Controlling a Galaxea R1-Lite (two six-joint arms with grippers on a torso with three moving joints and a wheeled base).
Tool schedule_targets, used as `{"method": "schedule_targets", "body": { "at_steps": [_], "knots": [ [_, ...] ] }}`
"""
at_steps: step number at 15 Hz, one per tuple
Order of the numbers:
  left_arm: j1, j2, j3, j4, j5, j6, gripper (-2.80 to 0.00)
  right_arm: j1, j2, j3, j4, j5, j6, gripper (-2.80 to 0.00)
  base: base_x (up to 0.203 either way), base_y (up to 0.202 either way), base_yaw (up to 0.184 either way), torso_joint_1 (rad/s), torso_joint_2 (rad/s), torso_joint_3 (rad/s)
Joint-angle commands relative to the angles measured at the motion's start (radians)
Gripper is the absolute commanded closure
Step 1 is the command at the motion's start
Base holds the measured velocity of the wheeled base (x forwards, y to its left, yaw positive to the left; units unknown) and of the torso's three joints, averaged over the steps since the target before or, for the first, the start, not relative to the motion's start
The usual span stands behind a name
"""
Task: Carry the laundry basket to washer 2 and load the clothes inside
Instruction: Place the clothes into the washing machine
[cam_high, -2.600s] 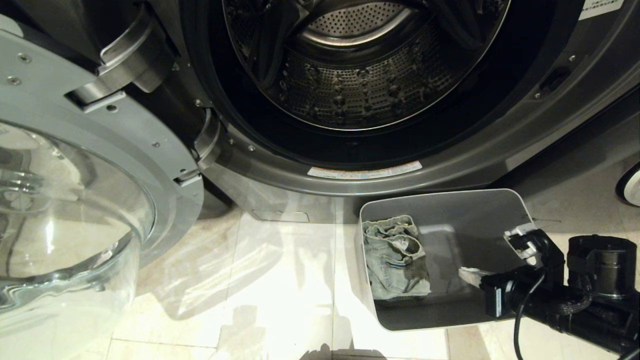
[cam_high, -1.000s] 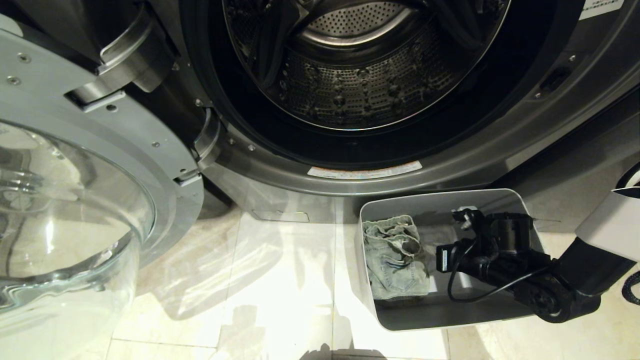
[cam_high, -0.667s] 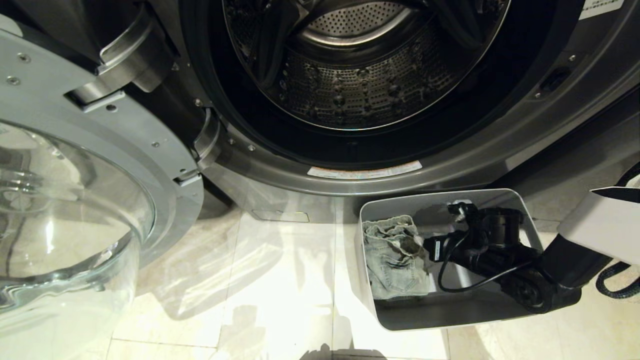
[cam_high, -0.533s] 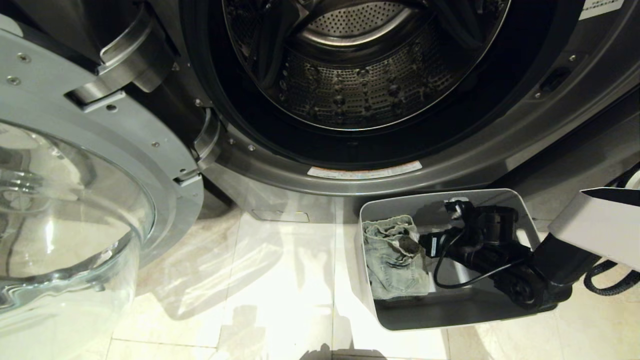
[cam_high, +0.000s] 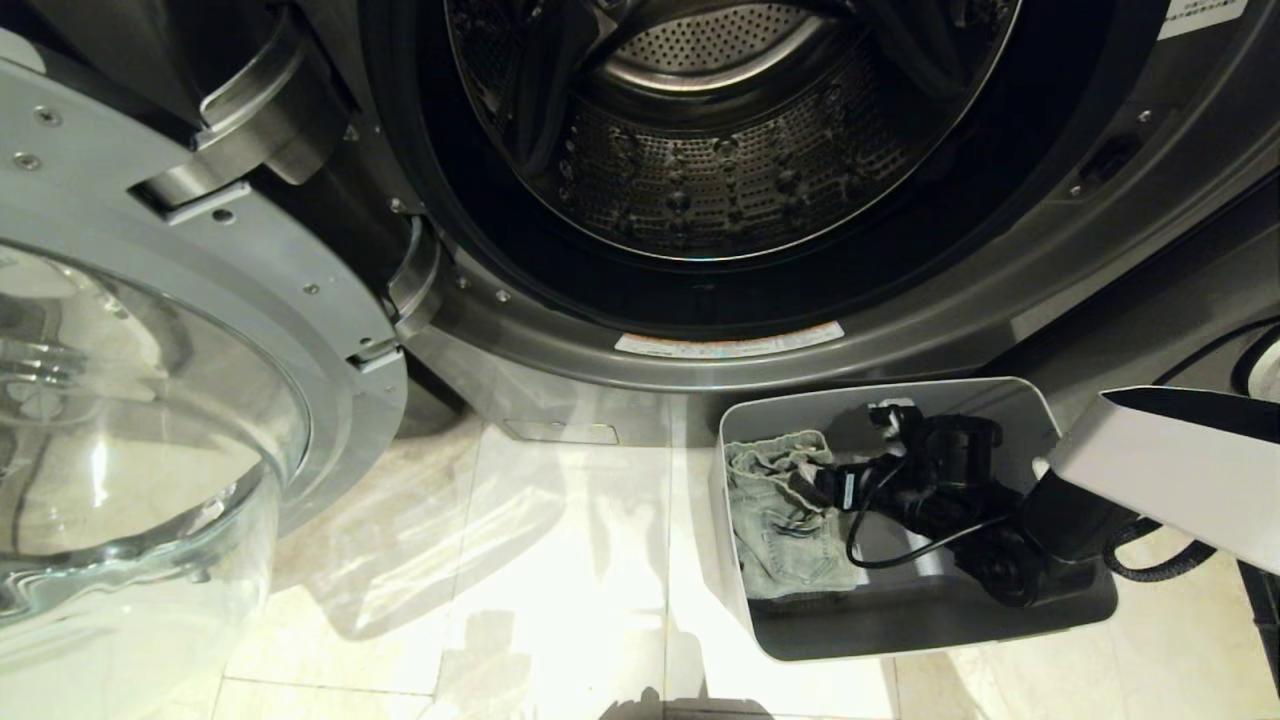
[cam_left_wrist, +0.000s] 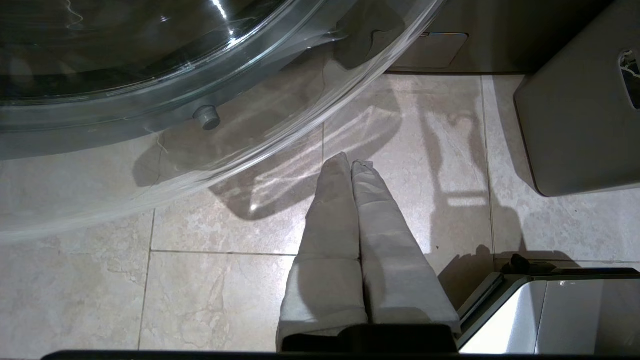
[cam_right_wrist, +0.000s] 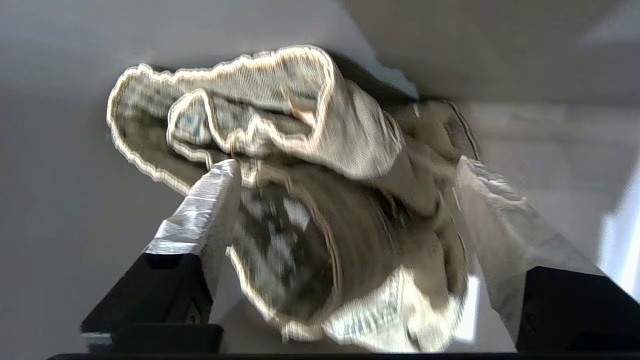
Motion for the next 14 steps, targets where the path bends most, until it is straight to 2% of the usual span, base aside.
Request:
{"method": "schedule_targets", "body": {
  "at_steps": [1,6,14],
  "knots": [
    [0.000,-0.002,0.000,0.000,0.000,0.000,0.00,0.006,0.047,-0.057,-0.006,0.001,0.001,-2.80,0.000,0.000,0.000,0.000,0.00,0.000],
    [0.000,-0.002,0.000,0.000,0.000,0.002,0.00,0.017,0.109,-0.149,-0.008,0.001,0.003,-2.80,0.000,0.000,0.000,0.000,0.00,0.000],
    [0.000,-0.002,0.000,0.000,0.000,0.000,0.00,0.028,0.158,-0.193,-0.018,0.000,-0.001,-2.80,0.000,0.000,0.000,0.000,0.00,0.000]
  ]
}}
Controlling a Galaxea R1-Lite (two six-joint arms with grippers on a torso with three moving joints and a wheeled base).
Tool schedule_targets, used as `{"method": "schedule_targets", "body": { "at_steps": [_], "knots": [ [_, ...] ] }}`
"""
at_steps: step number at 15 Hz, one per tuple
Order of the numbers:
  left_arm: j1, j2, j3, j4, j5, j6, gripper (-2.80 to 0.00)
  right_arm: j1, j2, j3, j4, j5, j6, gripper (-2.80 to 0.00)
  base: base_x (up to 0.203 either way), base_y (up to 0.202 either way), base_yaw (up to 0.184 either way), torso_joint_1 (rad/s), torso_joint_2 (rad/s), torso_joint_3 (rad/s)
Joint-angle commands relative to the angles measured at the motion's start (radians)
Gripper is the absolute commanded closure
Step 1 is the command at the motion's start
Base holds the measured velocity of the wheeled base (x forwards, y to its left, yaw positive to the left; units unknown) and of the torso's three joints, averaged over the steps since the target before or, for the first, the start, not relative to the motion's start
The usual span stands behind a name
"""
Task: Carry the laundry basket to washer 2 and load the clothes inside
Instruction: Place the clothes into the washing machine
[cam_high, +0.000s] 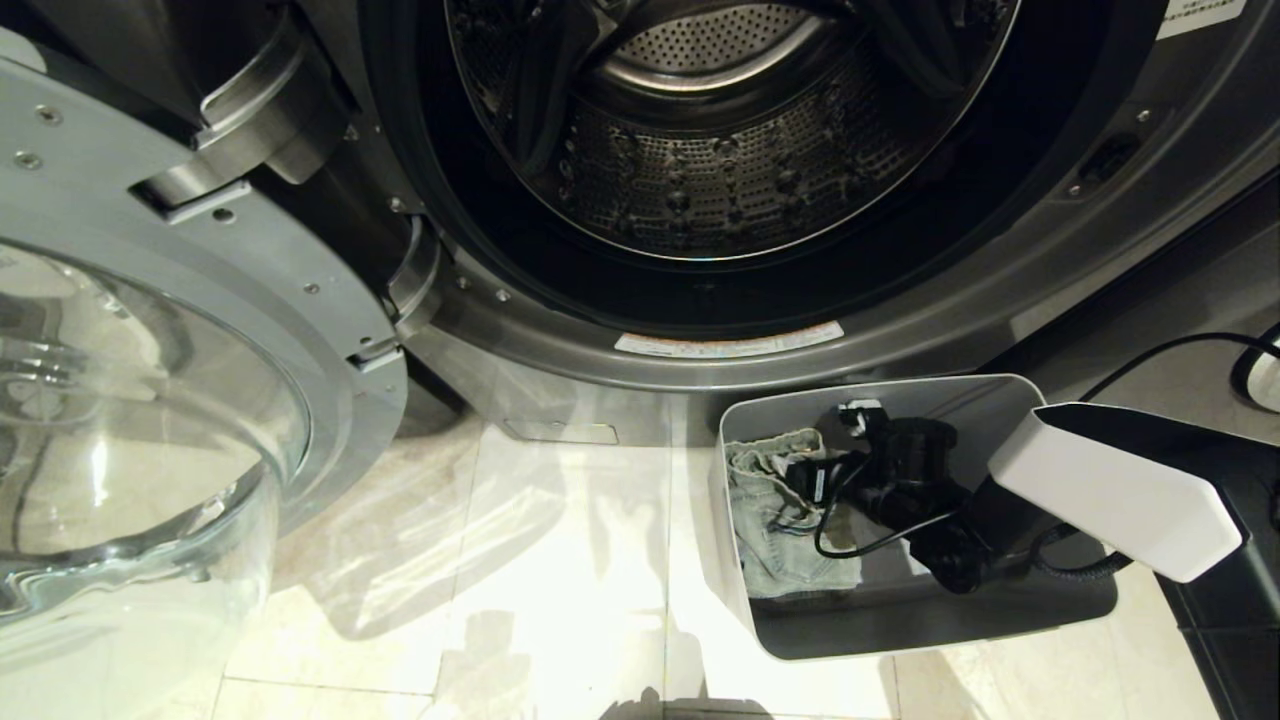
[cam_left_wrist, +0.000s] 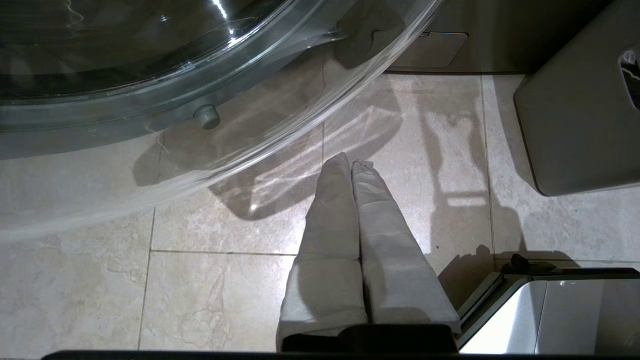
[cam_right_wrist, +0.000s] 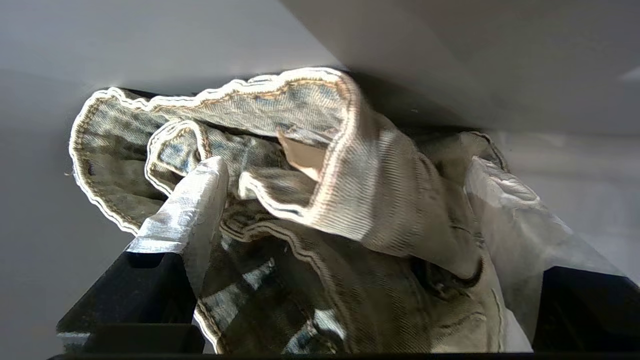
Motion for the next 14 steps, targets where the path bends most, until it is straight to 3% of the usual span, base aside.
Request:
{"method": "schedule_targets", "body": {
  "at_steps": [1,9,14],
  "knots": [
    [0.000,-0.002,0.000,0.000,0.000,0.000,0.00,0.009,0.014,-0.002,-0.022,0.001,-0.002,0.00,0.000,0.000,0.000,0.000,0.00,0.000],
    [0.000,-0.002,0.000,0.000,0.000,0.000,0.00,0.021,0.011,0.040,-0.016,-0.008,0.000,0.00,0.000,0.000,0.000,0.000,0.00,0.000],
    [0.000,-0.002,0.000,0.000,0.001,0.000,0.00,0.020,-0.109,0.185,0.000,-0.007,0.005,0.00,0.000,0.000,0.000,0.000,0.00,0.000]
  ]
}}
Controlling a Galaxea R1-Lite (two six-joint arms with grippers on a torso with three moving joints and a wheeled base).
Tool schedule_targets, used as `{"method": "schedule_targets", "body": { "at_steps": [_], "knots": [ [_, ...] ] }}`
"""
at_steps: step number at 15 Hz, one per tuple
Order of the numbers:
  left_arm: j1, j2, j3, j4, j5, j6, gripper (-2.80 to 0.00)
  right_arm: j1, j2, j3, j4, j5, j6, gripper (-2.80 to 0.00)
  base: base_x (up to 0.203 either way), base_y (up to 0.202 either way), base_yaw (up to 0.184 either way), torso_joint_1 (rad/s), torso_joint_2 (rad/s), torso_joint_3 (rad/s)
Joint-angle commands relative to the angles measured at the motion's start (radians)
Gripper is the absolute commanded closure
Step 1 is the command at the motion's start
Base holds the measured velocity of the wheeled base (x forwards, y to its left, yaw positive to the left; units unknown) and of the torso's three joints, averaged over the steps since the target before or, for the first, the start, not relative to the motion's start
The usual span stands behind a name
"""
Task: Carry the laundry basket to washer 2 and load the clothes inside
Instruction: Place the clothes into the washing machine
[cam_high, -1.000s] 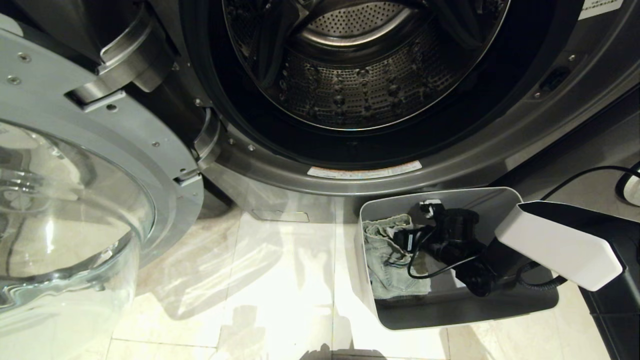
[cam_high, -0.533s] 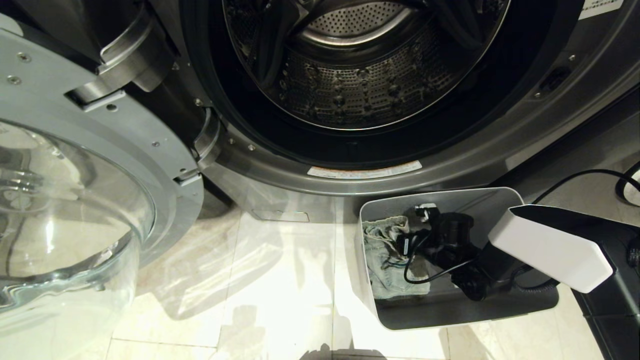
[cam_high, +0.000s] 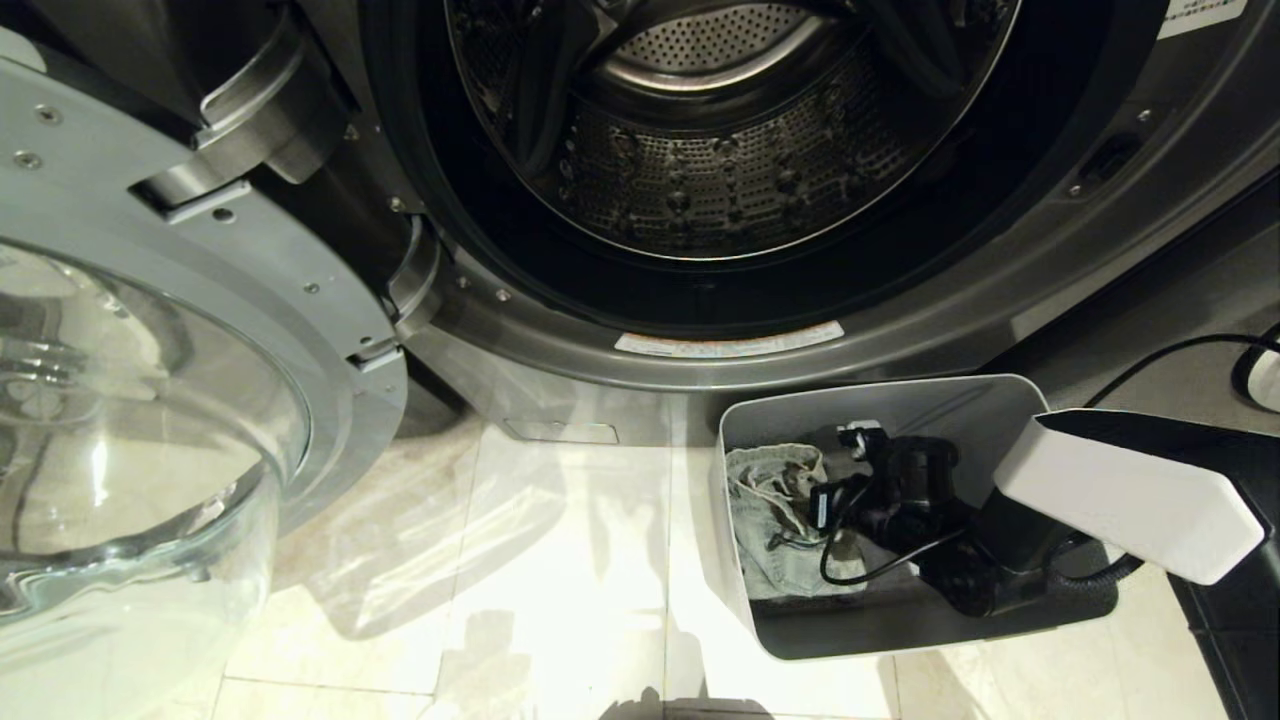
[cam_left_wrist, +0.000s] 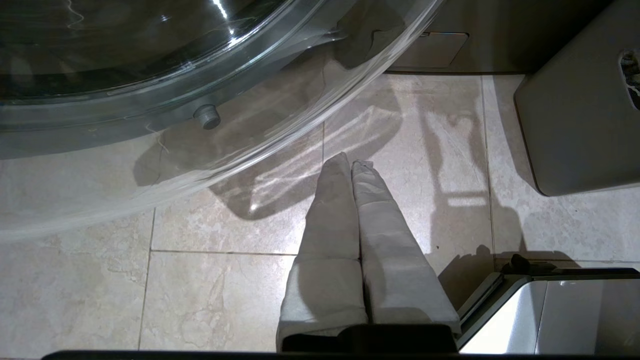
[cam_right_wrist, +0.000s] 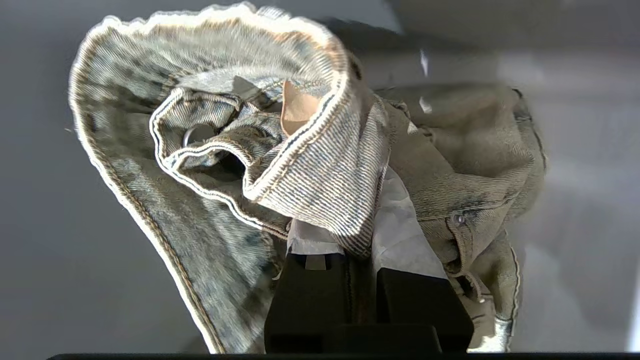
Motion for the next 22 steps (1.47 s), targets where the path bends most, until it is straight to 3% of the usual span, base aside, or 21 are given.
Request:
{"method": "schedule_targets", "body": {
  "at_steps": [1,16,19,22],
  "knots": [
    [0.000,-0.002,0.000,0.000,-0.001,0.000,0.00,0.000,-0.094,0.075,-0.003,0.002,0.013,0.00,0.000,0.000,0.000,0.000,0.00,0.000],
    [0.000,-0.002,0.000,0.000,-0.001,0.001,0.00,0.078,-0.750,0.628,-0.017,0.003,0.026,0.00,0.000,0.000,0.000,0.000,0.00,0.000],
    [0.000,-0.002,0.000,0.000,0.000,0.000,0.00,0.135,-0.832,0.683,-0.105,-0.001,0.016,0.00,0.000,0.000,0.000,0.000,0.00,0.000],
    [0.000,-0.002,0.000,0.000,-0.001,0.000,0.00,0.192,-0.852,0.682,-0.231,-0.014,-0.075,0.00,0.000,0.000,0.000,0.000,0.00,0.000]
  ]
}}
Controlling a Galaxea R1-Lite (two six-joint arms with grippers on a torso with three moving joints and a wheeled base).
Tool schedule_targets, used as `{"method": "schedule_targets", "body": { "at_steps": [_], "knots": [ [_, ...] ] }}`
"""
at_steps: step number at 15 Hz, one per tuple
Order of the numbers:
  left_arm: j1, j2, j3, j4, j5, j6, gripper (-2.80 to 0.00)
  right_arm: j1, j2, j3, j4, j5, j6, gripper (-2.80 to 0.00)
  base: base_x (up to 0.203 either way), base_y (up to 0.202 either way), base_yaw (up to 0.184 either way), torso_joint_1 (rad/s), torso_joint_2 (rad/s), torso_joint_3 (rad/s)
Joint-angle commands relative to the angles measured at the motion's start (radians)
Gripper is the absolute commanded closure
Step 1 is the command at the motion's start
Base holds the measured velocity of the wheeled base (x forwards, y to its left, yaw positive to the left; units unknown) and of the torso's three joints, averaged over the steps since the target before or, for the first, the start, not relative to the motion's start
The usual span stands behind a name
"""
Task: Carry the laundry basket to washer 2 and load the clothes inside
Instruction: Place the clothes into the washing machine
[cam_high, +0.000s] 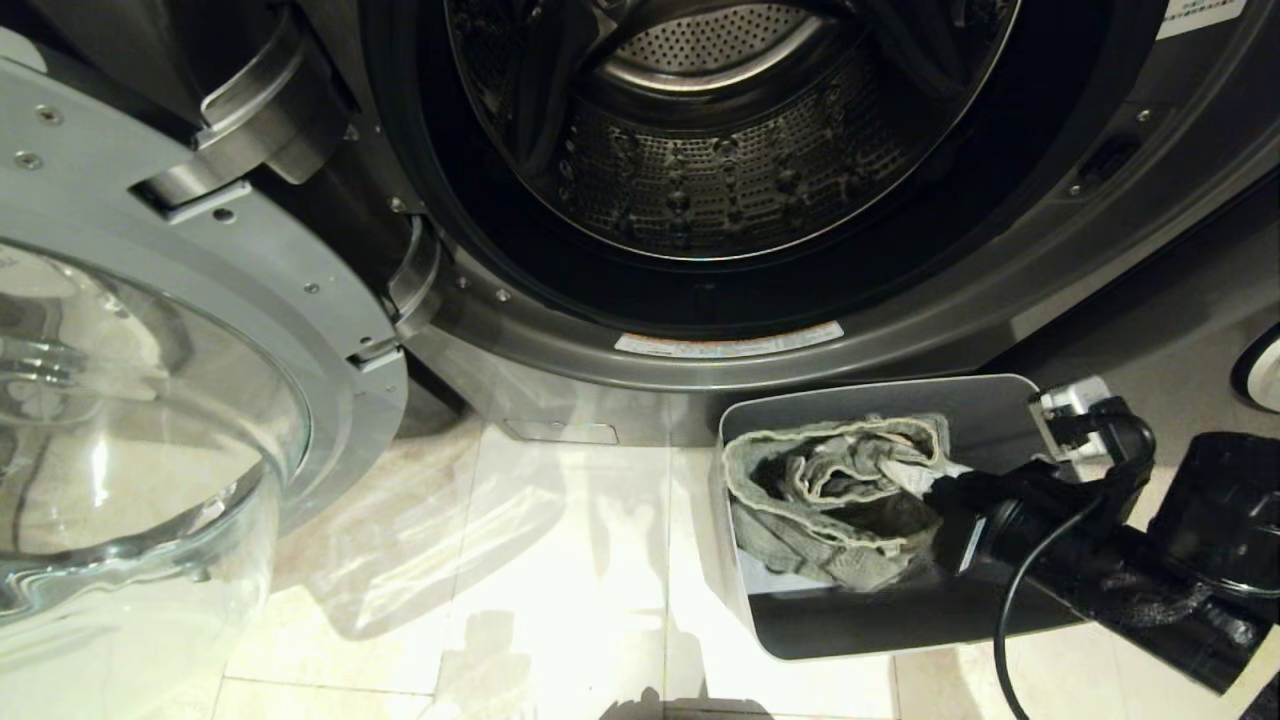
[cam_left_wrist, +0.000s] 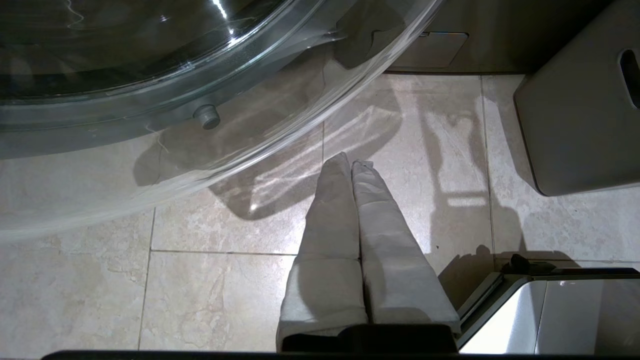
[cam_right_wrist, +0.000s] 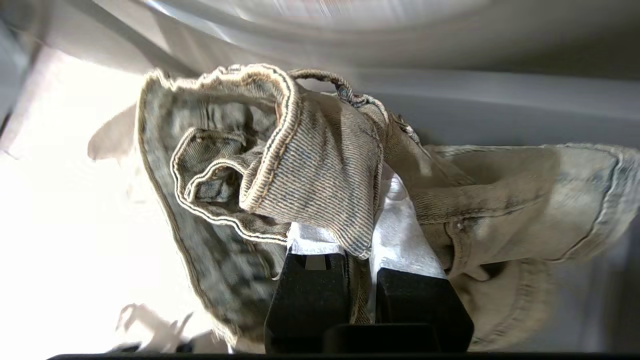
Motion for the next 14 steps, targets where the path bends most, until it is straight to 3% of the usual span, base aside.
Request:
{"method": "schedule_targets", "body": {
  "at_steps": [1,3,10,14],
  "knots": [
    [0.000,-0.002,0.000,0.000,0.000,0.002,0.00,0.034,-0.031,-0.005,-0.051,-0.004,-0.078,0.00,0.000,0.000,0.000,0.000,0.00,0.000],
    [0.000,-0.002,0.000,0.000,0.000,0.002,0.00,0.047,-0.031,-0.030,-0.088,-0.001,-0.172,0.00,0.000,0.000,0.000,0.000,0.00,0.000],
    [0.000,-0.002,0.000,0.000,0.000,0.000,0.00,0.088,0.024,-0.381,-0.090,-0.006,-0.199,0.00,0.000,0.000,0.000,0.000,0.00,0.000],
    [0.000,-0.002,0.000,0.000,0.000,0.002,0.00,0.135,0.106,-0.558,-0.088,-0.006,-0.261,0.00,0.000,0.000,0.000,0.000,0.00,0.000]
  ]
}}
